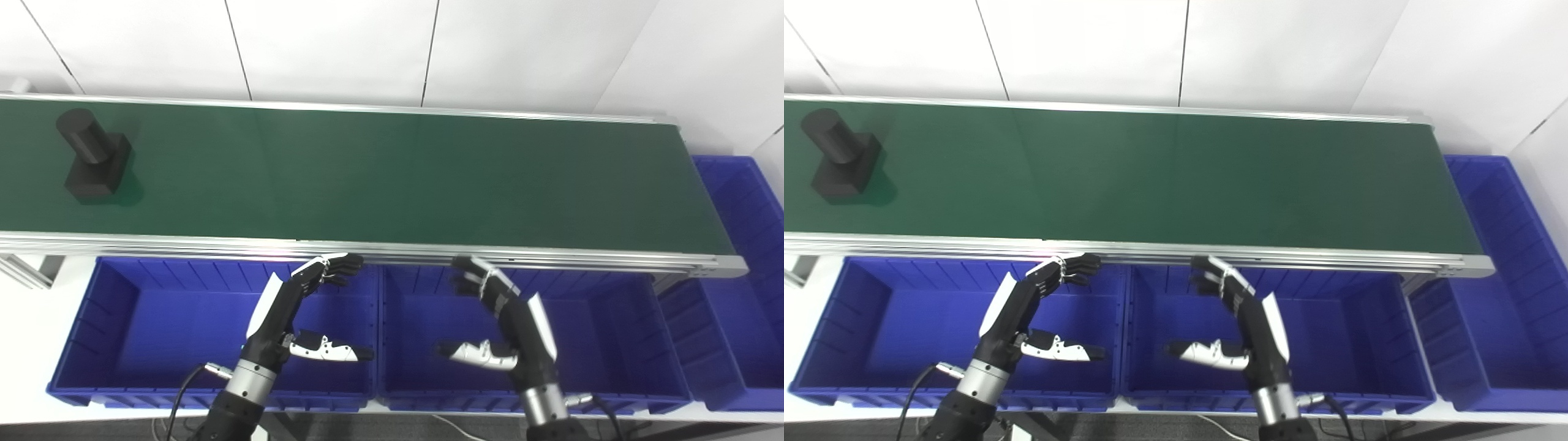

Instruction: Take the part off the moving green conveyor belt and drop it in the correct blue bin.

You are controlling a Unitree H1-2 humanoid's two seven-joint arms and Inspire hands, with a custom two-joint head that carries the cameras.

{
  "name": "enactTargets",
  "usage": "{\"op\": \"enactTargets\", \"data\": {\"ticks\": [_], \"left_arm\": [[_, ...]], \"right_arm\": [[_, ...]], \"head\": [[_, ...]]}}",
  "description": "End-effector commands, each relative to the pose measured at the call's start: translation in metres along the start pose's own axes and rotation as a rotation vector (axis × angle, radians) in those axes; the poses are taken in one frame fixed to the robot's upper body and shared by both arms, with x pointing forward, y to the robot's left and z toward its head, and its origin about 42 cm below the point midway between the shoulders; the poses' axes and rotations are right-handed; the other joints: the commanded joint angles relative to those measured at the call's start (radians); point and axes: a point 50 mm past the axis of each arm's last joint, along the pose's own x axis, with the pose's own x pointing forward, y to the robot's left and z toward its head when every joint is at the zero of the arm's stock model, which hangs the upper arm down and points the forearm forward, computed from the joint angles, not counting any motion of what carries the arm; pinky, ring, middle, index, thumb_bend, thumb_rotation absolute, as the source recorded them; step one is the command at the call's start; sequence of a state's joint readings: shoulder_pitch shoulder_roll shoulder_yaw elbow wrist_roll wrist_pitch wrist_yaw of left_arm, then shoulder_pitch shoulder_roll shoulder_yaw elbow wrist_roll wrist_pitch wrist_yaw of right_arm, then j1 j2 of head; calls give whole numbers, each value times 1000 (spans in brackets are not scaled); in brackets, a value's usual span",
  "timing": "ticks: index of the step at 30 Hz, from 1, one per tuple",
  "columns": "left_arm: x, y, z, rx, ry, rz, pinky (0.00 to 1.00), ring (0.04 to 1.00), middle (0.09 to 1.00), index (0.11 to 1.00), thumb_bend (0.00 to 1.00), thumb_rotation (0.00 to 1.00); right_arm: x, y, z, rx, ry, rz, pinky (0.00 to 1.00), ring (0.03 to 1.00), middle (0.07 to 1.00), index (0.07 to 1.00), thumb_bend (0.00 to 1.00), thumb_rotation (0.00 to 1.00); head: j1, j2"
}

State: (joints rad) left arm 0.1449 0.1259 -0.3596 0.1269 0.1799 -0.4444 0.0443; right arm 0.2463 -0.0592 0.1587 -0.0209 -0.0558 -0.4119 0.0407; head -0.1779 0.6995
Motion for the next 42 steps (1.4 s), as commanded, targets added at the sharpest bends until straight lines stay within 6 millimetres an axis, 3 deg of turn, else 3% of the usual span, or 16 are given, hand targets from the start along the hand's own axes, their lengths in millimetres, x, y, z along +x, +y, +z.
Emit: {"op": "enactTargets", "data": {"ticks": [1, 7, 13, 19, 34, 42], "left_arm": [[10, 3, 5, 22, -52, 18, 647, 716, 733, 715, 967, 118], [12, -9, -2, 50, -41, 20, 638, 708, 730, 708, 967, 98], [15, -25, -11, 39, -14, 9, 643, 719, 740, 723, 986, 102], [19, -38, -16, 43, -5, 8, 625, 710, 736, 717, 996, 101], [28, -57, -20, 54, -8, 1, 657, 709, 726, 707, 982, 100], [31, -60, -23, 58, 1, -3, 669, 718, 732, 720, 976, 115]], "right_arm": [[12, -1, 19, 26, -122, 0, 711, 747, 805, 789, 989, 283], [20, -9, 24, 58, -159, 1, 702, 748, 799, 779, 991, 270], [17, -23, 14, 91, -128, 3, 700, 743, 800, 775, 996, 259], [11, -37, 4, 121, -99, 2, 708, 759, 810, 779, 1000, 253], [13, -55, -5, 128, -97, 25, 744, 777, 808, 788, 988, 270], [26, -48, 0, 138, -134, 62, 745, 780, 817, 797, 980, 278]], "head": [[14, -16], [68, -67], [167, -129], [240, -164], [333, -185], [366, -197]]}}
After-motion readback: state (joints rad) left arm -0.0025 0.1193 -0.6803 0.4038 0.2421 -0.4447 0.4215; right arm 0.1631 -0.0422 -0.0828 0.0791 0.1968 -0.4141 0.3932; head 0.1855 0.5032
